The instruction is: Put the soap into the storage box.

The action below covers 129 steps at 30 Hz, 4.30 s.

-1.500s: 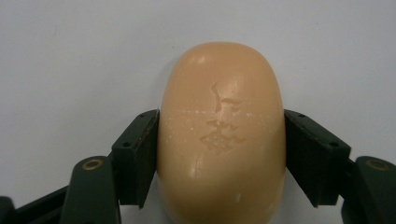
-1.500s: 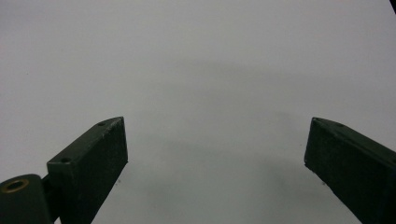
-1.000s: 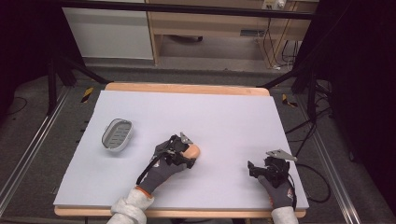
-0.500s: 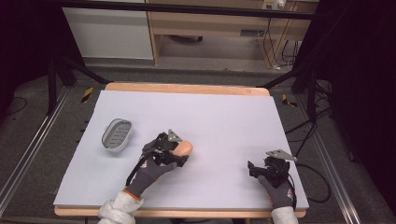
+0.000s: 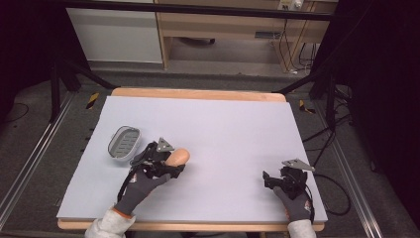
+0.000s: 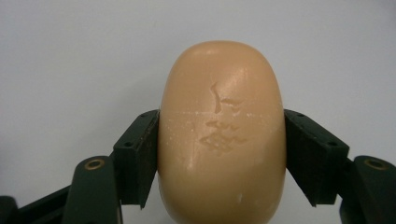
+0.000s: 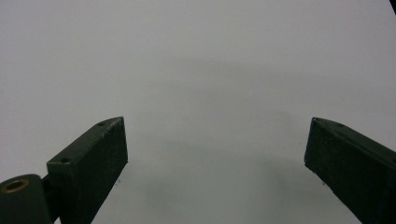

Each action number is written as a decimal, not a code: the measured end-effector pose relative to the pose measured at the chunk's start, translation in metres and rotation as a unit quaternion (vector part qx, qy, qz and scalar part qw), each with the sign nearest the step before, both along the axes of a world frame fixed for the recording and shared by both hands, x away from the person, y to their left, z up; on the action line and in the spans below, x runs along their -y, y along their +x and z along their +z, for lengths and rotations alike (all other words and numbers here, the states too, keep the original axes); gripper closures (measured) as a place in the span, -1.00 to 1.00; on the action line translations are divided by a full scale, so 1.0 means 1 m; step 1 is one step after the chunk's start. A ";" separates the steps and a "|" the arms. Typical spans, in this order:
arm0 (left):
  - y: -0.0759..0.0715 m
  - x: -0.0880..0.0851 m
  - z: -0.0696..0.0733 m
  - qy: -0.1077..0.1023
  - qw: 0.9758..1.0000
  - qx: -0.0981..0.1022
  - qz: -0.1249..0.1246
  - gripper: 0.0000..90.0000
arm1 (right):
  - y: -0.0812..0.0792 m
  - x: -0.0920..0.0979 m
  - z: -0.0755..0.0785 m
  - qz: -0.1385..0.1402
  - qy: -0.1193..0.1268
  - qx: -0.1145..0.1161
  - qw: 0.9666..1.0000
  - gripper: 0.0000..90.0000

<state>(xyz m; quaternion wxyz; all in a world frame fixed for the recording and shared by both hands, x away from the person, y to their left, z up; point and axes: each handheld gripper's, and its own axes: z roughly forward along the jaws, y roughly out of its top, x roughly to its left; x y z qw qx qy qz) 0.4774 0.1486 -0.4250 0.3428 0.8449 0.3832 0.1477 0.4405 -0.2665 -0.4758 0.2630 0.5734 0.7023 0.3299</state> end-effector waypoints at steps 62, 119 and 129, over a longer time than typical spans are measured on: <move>0.033 -0.125 0.024 -0.026 0.985 0.032 0.168 -0.30 | 0.001 -0.002 -0.001 0.006 -0.006 -0.001 1.000 -0.86; 0.051 -0.138 -0.003 0.007 0.980 0.017 0.199 -0.29 | 0.002 -0.003 -0.001 0.006 -0.007 -0.004 1.000 -0.87; 0.050 -0.137 -0.002 0.009 0.980 0.019 0.196 -0.28 | 0.002 -0.003 -0.001 0.006 -0.007 -0.004 1.000 -0.87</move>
